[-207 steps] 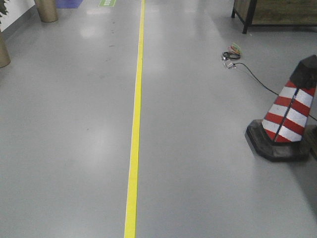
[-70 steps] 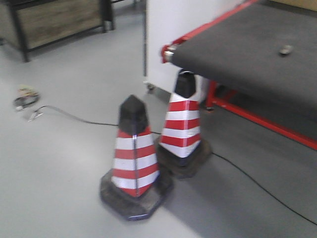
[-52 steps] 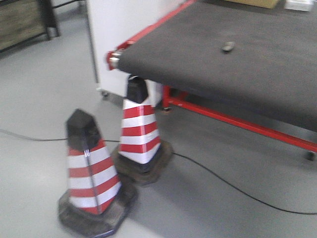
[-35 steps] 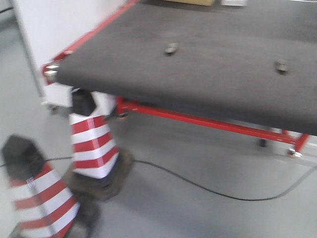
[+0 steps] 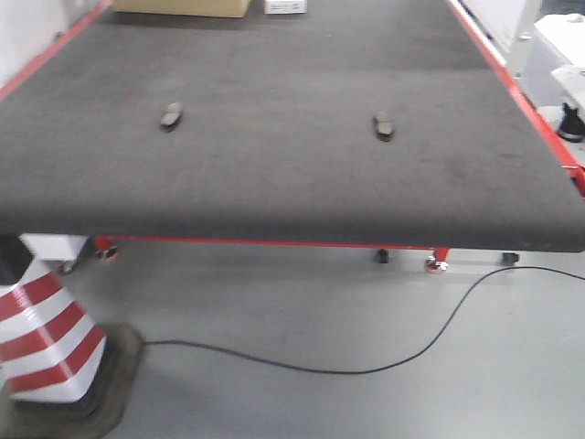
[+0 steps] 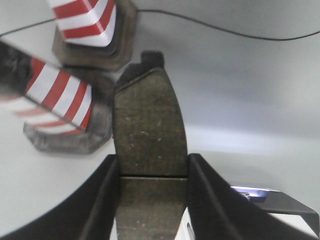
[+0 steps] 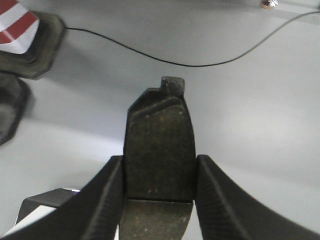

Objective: Move and align brake pads A on conveyor
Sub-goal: 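Turn toward the dark grey conveyor with two placed pads, then approach the conveyor and hold both pads above the belt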

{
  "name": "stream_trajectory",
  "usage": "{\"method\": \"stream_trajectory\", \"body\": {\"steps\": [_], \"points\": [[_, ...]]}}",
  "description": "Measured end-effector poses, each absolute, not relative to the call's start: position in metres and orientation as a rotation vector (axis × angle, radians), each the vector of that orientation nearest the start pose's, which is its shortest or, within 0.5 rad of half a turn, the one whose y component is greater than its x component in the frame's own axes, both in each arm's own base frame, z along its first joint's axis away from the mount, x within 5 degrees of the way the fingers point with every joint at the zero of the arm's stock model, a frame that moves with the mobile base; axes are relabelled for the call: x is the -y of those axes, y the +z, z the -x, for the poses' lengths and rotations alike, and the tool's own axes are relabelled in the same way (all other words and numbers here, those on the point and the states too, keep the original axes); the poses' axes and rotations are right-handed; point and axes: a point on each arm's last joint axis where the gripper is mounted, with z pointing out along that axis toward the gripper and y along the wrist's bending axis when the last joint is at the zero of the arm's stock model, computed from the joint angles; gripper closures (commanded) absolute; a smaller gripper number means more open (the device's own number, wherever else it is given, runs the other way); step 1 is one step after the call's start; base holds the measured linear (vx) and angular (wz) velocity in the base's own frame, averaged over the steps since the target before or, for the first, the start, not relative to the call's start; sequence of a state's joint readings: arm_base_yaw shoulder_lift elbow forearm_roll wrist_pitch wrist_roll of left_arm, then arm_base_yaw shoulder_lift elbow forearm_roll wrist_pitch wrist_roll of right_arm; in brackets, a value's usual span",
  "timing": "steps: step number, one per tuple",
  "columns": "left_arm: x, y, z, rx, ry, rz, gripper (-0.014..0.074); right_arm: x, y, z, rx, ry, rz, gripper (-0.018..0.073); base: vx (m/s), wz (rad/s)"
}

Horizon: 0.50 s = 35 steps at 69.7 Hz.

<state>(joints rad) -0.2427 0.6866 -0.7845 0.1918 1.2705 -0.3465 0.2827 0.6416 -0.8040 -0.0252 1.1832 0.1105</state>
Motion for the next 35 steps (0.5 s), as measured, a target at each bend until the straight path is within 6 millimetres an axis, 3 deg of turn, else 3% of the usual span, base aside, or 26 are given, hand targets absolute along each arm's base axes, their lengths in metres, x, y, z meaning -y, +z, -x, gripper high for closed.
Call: {"method": "stream_trajectory", "body": {"steps": [16,35], "points": [[0.0057,0.3207,-0.0919,-2.619,0.059,0.121,0.0603,-0.0213,0.3298,-0.0811,-2.561,0.115,0.222,0.0567,0.32,-0.15],[0.0057,0.3206,-0.0918,-2.620,0.059,0.121,0.0603,-0.0208,0.3286,-0.0792,-2.587,0.111,0.224,0.0567,0.41,0.09]]}}
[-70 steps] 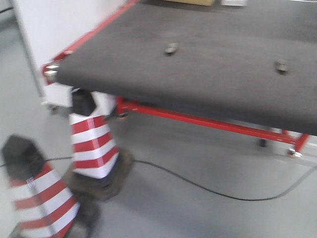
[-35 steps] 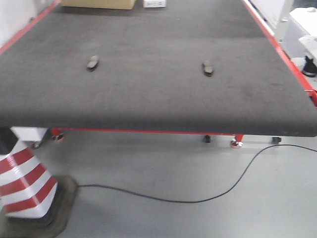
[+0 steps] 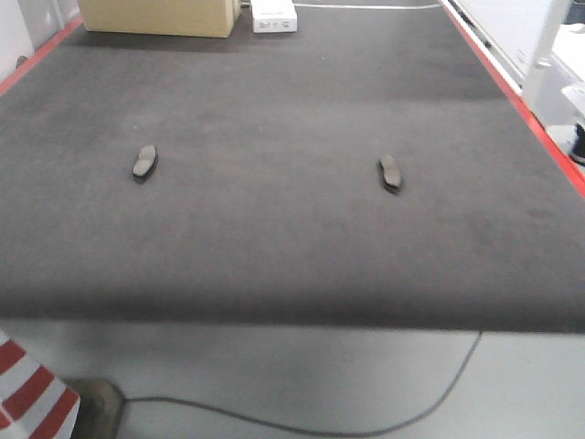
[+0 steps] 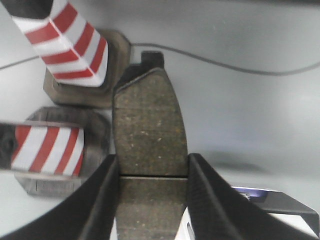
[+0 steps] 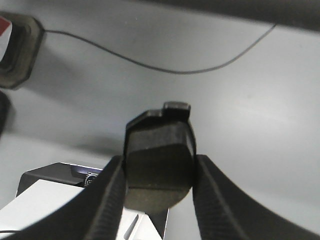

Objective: Move and align brake pads A on conveyor
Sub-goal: 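Approach the conveyor and hold both pads above the belt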

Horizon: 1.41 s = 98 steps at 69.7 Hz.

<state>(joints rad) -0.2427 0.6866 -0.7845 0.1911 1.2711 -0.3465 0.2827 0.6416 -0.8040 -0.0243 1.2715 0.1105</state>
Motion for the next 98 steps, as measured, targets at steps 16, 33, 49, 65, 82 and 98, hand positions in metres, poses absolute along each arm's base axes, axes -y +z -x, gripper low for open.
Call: {"method": "stream_trajectory", "body": {"steps": [16,33,49,65,82,98], "points": [[0.0056,0.3206,-0.0918,-2.620,0.060,0.121,0.0603,-0.0208,0.3286,-0.0792,-2.586,0.111,0.224,0.0567,0.40,0.07],[0.0056,0.3206,-0.0918,-2.620,0.060,0.121,0.0603,-0.0208,0.3286,-0.0792,-2.586,0.111,0.224,0.0567,0.33,-0.07],[0.0056,0.3206,-0.0918,-2.620,0.060,0.121,0.0603,-0.0208,0.3286,-0.0792,-2.586,0.111,0.224,0.0567,0.25,-0.05],[0.0056,0.3206,-0.0918,-2.620,0.060,0.121,0.0603,-0.0208,0.3286,-0.0792,-2.586,0.111,0.224,0.0567,0.20,-0.02],[0.0056,0.3206,-0.0918,-2.620,0.060,0.121,0.0603,-0.0208,0.3286,-0.0792,-2.586,0.111,0.224,0.0567,0.14,-0.02],[0.0056,0.3206,-0.0918,-2.620,0.060,0.121,0.0603,-0.0208,0.3286,-0.0792,-2.586,0.111,0.224,0.0567,0.09,0.02]]}}
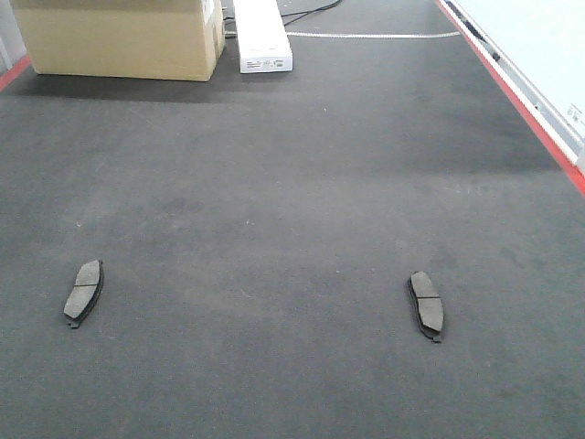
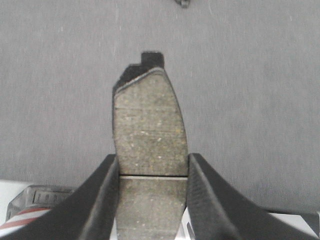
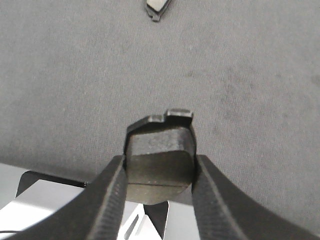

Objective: Move and align brake pads A on conveyor
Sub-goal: 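Approach the conveyor and hold both pads above the belt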

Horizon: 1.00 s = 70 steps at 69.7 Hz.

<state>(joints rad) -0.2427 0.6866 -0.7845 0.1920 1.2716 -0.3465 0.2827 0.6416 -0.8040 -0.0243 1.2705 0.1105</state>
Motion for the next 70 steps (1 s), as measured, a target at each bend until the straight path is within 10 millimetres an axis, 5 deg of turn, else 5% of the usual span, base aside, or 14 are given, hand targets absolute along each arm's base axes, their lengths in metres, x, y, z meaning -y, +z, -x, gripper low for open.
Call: {"method": "stream_trajectory", "body": {"steps": [70], "points": [[0.0056,0.3206,-0.0917,-2.621,0.061,0.121,0.0603,-0.0208,0.3286,-0.0792,-2.587,0.111,0.224,0.0567,0.01,0.00]]}}
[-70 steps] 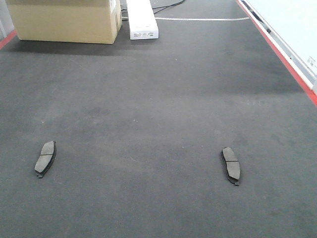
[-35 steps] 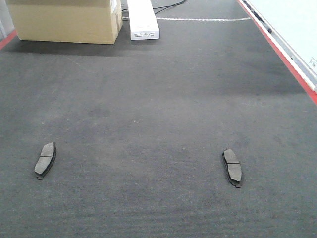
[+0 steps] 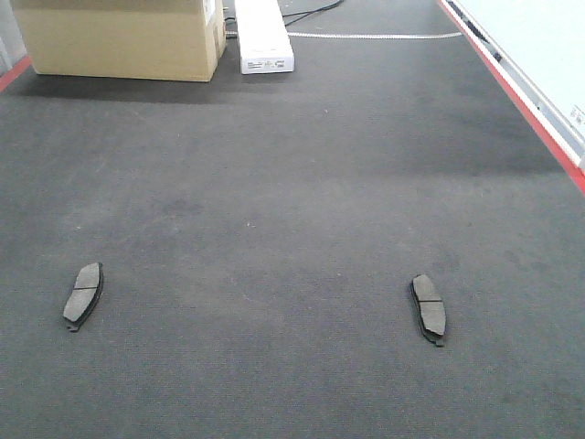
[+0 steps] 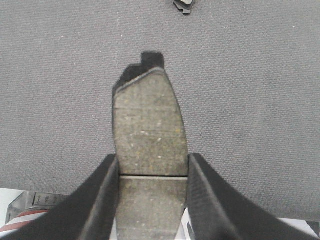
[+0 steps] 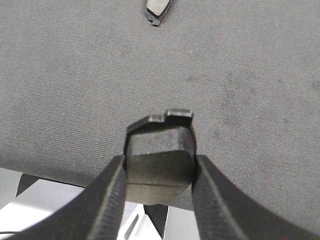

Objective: Move and align brake pads A on conveyor
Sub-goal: 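Approach the conveyor and hold both pads above the belt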

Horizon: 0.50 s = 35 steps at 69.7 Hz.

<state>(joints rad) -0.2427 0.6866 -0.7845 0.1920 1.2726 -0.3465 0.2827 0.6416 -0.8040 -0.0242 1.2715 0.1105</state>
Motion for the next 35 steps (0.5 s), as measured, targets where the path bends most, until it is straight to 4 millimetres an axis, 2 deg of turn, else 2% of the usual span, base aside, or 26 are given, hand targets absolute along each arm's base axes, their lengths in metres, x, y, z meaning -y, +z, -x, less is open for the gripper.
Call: {"method": "stream_trajectory", "body": {"steps": [19,35], "points": [[0.0058,0.3209,-0.0923,-2.615,0.058,0.120,0.0603,-0.0208,0.3286,-0.0792,-2.587,0.111,0.224,0.0567,0.00,0.00],[0.0099,0.3269,-0.1006,-2.511,0.014,0.039,0.0603,-0.0208,0.3286,-0.0792,-2.587,0.111,0.224,0.0567,0.00,0.00]]}}
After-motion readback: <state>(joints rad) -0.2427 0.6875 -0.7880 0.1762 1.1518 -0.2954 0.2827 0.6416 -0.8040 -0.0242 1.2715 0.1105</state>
